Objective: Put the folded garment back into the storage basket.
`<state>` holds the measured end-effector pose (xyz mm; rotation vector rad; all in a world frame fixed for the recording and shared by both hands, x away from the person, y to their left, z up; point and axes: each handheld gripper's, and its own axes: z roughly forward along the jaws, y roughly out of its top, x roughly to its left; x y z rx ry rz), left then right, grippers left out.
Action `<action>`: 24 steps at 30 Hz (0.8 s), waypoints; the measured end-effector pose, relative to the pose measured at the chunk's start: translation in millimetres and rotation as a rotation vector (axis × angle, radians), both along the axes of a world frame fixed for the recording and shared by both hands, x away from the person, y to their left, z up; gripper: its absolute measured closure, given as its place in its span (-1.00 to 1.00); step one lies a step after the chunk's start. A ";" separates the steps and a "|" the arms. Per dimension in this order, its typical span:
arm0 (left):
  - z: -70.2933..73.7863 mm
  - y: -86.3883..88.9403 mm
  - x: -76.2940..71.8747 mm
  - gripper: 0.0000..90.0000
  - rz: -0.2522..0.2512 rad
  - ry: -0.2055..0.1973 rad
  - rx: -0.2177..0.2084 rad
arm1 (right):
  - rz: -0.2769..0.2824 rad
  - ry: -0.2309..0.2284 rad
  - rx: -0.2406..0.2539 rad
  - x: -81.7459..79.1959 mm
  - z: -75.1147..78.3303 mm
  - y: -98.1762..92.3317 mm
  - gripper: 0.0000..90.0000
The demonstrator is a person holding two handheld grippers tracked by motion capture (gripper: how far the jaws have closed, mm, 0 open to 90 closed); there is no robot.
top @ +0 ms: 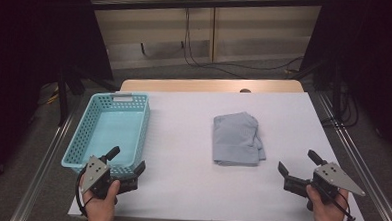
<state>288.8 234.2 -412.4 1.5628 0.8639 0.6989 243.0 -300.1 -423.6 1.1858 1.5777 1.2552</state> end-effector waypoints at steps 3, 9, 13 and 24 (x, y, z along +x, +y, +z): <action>0.3 -1.7 0.5 -0.94 -0.006 -0.003 0.017 | 0.002 0.003 0.007 0.0 0.0 -0.6 -0.97; -0.6 -3.4 0.4 -0.94 0.003 0.034 0.014 | 0.007 0.004 0.016 1.0 -0.5 0.1 -1.00; 0.0 -10.3 1.4 -0.93 -0.033 0.032 0.028 | 0.016 0.014 0.024 2.0 -1.3 0.2 -1.00; 9.0 -35.3 6.8 -0.94 -0.125 0.051 0.026 | 0.065 0.048 0.026 6.5 -3.5 12.1 -0.98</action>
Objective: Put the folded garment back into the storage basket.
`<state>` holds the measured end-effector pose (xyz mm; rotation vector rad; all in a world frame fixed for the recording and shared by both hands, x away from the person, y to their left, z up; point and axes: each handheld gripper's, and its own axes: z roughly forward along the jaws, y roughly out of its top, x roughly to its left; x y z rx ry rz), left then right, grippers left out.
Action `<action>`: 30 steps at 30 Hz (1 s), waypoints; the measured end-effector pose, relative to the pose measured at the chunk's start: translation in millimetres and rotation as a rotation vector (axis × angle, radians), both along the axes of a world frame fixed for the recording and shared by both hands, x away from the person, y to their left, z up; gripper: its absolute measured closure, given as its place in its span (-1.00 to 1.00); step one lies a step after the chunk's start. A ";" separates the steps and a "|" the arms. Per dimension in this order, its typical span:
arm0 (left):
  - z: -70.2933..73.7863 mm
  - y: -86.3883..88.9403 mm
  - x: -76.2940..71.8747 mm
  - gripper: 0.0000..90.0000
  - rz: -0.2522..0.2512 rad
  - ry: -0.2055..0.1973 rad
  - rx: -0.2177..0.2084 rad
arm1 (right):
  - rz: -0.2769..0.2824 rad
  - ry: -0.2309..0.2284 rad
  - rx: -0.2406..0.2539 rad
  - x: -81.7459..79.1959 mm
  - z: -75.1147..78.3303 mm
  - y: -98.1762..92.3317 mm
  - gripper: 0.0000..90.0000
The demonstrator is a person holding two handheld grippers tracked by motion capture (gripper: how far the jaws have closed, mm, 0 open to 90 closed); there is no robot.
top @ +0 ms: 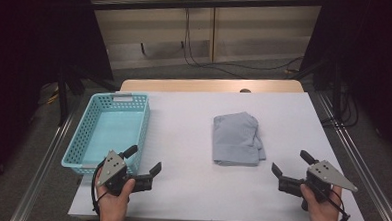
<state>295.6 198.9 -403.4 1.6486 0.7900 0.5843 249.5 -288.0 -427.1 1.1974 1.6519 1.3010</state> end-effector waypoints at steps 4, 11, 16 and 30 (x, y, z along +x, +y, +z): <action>3.6 -7.2 5.6 -0.93 -0.005 -0.014 -0.015 | 0.006 0.001 -0.011 1.5 0.8 7.7 -0.97; -0.4 -22.7 20.9 -0.91 -0.033 0.034 -0.003 | 0.022 0.021 -0.023 8.1 2.0 19.0 -0.97; 0.8 -37.9 34.8 -0.90 -0.086 0.063 0.029 | 0.039 0.058 -0.027 14.6 -0.6 28.2 -0.94; 15.1 -78.9 56.3 -0.87 -0.207 0.059 0.056 | 0.038 0.120 -0.042 31.9 5.7 40.1 -0.96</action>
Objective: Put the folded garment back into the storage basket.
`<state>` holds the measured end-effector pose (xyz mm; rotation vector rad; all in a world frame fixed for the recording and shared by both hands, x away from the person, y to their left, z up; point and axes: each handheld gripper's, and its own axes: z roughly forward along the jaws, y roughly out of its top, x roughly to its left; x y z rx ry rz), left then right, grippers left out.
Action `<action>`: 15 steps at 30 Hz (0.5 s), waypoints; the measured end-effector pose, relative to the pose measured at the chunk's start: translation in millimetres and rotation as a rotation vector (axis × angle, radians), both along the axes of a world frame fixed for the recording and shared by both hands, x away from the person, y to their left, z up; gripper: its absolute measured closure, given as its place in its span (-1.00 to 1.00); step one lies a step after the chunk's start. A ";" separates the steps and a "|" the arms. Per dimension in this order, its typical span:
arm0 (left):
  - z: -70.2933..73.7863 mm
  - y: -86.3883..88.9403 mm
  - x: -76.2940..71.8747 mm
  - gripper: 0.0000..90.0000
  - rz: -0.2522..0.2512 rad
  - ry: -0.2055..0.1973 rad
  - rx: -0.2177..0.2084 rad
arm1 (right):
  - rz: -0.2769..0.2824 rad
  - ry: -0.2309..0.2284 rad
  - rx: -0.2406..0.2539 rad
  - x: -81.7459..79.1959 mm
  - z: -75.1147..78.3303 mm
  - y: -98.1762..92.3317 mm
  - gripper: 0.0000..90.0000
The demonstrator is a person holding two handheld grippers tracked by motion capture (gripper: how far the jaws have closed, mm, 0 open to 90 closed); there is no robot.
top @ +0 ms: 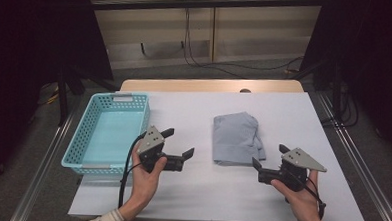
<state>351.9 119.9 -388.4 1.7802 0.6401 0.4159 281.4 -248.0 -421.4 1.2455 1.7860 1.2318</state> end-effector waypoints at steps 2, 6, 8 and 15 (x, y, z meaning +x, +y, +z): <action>0.4 -5.4 6.5 -0.87 -0.017 0.003 -0.003 | -0.003 0.005 0.002 0.9 1.0 -0.5 -0.96; -0.1 -17.4 19.3 -0.87 -0.059 0.015 0.001 | -0.009 0.028 0.024 5.3 5.6 -5.2 -0.97; -1.1 -23.4 26.1 -0.87 -0.048 0.016 0.003 | -0.015 0.026 0.030 6.9 7.6 -7.1 -0.96; -3.5 -47.2 46.3 -0.90 -0.080 0.067 0.011 | -0.019 0.041 0.013 14.5 10.3 -6.3 -0.94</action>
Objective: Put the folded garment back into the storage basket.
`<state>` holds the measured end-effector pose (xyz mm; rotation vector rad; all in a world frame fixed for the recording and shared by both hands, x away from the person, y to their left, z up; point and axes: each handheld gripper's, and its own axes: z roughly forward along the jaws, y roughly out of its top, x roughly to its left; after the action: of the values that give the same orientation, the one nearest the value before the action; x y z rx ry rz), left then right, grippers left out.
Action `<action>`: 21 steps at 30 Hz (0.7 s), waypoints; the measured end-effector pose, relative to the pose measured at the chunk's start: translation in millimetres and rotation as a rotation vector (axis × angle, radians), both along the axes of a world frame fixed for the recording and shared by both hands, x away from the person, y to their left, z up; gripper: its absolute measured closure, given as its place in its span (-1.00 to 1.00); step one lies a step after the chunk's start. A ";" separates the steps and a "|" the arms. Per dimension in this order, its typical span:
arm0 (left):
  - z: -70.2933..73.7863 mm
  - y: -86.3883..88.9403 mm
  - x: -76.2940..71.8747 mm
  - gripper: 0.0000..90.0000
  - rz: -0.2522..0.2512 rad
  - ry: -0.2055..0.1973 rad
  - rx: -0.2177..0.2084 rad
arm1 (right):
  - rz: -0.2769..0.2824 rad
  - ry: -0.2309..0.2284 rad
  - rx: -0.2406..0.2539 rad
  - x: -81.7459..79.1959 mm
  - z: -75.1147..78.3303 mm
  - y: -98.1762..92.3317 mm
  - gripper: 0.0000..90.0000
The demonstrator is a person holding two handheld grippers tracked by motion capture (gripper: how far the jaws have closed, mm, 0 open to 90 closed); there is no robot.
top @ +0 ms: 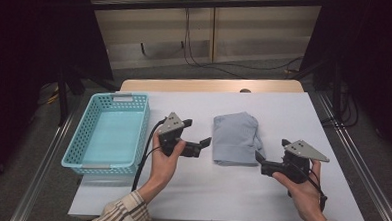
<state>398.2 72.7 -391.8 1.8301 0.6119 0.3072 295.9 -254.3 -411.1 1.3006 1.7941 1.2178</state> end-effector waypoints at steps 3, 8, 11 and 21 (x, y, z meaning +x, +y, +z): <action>-1.9 -7.0 11.5 -0.90 -0.008 0.017 0.003 | 0.017 0.008 0.014 4.6 0.3 2.8 -0.93; -4.9 -18.9 24.6 -0.93 0.042 -0.009 0.030 | 0.037 0.021 0.029 14.0 1.9 9.4 -0.93; -6.5 -25.0 31.9 -0.92 0.044 -0.013 0.026 | 0.038 0.033 0.046 18.0 2.2 10.5 -0.92; -13.8 -33.9 59.1 -0.91 0.099 0.017 0.040 | 0.060 0.142 0.053 35.8 2.3 4.7 -0.91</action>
<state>457.3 38.8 -405.6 1.8451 0.7140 0.3725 331.7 -249.6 -408.8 1.4029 1.9250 1.2401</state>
